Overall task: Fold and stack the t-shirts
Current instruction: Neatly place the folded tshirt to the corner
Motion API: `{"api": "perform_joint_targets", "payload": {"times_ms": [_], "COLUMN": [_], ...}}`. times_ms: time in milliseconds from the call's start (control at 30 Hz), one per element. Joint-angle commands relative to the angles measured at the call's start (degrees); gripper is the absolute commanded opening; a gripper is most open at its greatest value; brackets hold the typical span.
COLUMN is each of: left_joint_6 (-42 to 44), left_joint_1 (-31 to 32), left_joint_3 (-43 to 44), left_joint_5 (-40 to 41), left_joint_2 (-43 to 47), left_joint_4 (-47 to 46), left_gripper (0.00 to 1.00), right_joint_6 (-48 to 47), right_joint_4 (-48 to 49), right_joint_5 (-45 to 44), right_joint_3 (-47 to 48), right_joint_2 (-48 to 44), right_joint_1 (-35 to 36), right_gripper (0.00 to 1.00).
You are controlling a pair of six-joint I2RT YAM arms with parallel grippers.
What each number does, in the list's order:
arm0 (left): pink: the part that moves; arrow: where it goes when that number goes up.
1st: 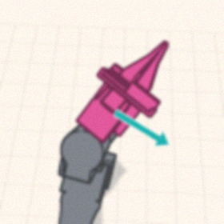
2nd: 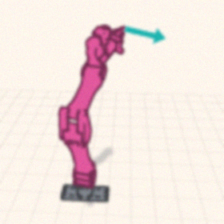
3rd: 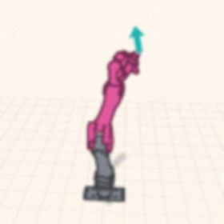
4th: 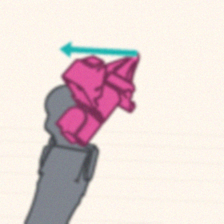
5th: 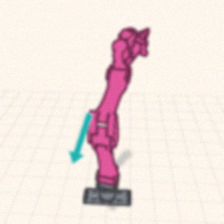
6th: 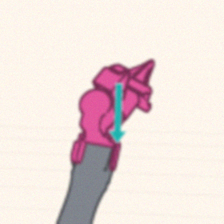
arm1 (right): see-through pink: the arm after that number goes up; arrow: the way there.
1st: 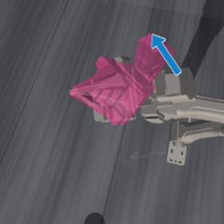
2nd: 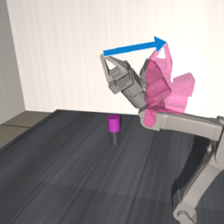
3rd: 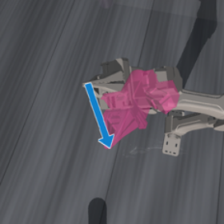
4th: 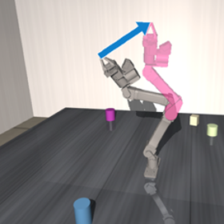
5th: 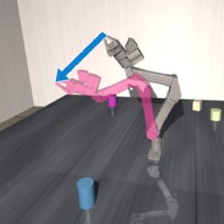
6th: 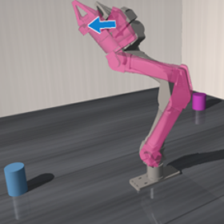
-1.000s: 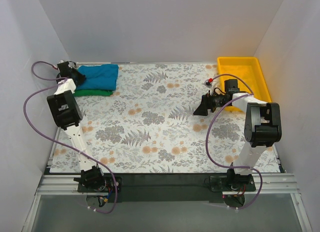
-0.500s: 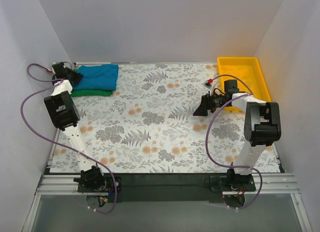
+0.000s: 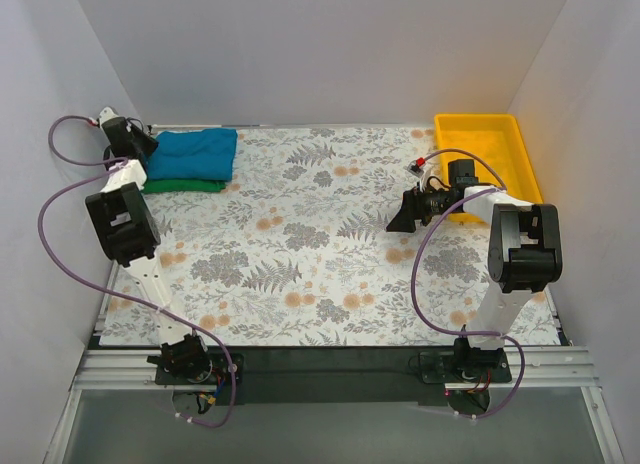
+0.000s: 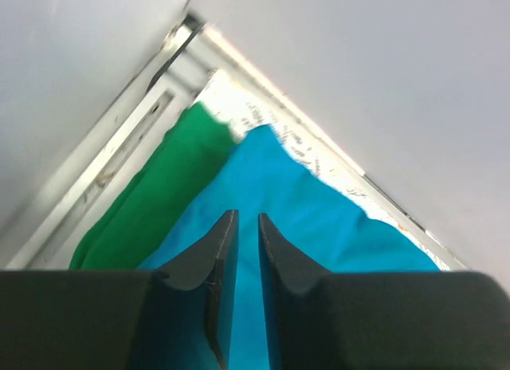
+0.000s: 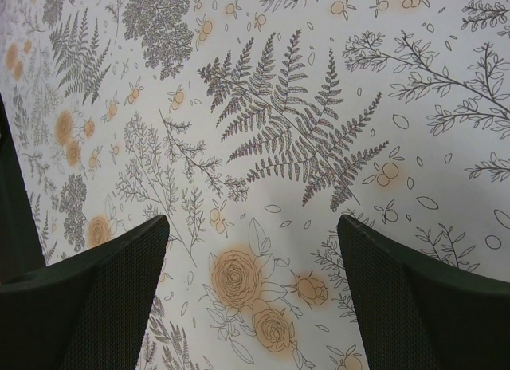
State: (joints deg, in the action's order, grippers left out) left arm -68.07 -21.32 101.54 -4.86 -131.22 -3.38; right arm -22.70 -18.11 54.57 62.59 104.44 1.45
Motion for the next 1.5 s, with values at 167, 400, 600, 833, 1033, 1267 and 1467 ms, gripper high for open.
{"api": "perform_joint_targets", "payload": {"times_ms": [167, 400, 600, 833, 1033, 1267, 1467], "left_joint_6": [13.84, 17.71, 18.50, 16.04, 16.13, 17.36, 17.18], "left_joint_1": [3.22, 4.09, 4.18, 6.99, 11.56, 13.50, 13.85], "left_joint_3": [-2.92, -4.33, -6.08, -13.46, -16.99, -9.78, -15.13], "left_joint_5": [3.72, 6.88, 6.80, -5.85, -7.35, -6.48, -6.56], "left_joint_2": [6.77, 5.54, 5.79, 15.89, 16.70, 9.67, 11.33], "left_joint_4": [-7.70, -7.26, -6.20, -8.84, -7.17, 2.75, 3.03], "left_gripper": [0.03, 0.01, 0.04, 0.15, 0.20, 0.21, 0.18], "right_joint_6": [-1.03, -1.12, -1.29, -1.82, -2.17, -2.44, -2.61], "right_joint_4": [-1.23, -1.32, -1.40, -1.76, -2.11, -2.46, -2.63], "right_joint_5": [1.42, 1.51, 1.42, 1.42, 1.24, 1.25, 1.33], "right_joint_3": [2.36, 2.36, 2.36, 2.45, 2.54, 2.45, 2.54], "right_joint_2": [-0.38, -0.21, -0.21, -0.56, -1.35, -1.96, -2.14], "right_joint_1": [-0.31, -0.40, -0.49, -0.31, -0.31, -0.40, -0.49], "right_gripper": [0.93, 0.93, 0.93, 0.93, 0.93, 0.93, 0.93]}}
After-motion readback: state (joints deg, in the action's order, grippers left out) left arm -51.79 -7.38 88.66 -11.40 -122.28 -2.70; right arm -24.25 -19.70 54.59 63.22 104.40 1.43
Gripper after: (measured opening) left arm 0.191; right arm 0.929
